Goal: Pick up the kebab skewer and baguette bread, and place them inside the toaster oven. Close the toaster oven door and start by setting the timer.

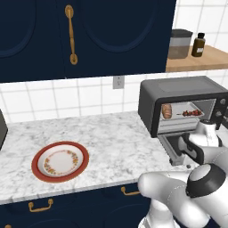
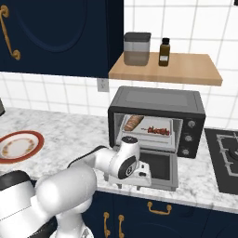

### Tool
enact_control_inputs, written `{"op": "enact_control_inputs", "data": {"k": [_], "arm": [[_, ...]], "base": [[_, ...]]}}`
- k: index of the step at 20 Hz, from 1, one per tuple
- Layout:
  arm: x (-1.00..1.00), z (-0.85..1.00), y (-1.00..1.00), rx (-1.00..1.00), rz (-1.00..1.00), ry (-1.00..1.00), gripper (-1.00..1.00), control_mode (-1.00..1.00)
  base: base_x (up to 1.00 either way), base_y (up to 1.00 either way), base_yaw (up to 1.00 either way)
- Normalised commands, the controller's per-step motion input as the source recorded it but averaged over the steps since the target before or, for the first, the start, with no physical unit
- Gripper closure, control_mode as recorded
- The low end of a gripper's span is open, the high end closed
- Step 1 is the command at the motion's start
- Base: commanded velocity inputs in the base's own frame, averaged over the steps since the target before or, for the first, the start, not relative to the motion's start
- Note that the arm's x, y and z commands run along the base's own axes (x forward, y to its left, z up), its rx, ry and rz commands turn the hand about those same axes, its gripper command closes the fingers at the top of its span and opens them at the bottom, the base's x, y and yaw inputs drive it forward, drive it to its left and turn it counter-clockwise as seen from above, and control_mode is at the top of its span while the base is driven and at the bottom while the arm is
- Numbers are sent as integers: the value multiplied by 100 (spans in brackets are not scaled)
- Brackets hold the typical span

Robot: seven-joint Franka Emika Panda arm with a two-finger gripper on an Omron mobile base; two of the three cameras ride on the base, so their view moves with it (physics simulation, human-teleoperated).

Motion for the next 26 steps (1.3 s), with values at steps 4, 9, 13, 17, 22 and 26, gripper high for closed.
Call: {"op": "enact_control_inputs", "data": {"k": [4,9,13,17,22,26], "arm": [[32,-9,0,2,0,-13,-100,-100],[41,-2,0,7,0,-9,-100,-100],[61,1,0,6,0,-5,-100,-100],[68,4,0,5,0,-5,-100,-100],[68,7,6,2,0,-12,-100,-100],[57,8,13,0,0,-23,-100,-100]], "base": [[0,0,0],[0,0,0],[0,0,0],[0,0,0],[0,0,0],[0,0,0]]}}
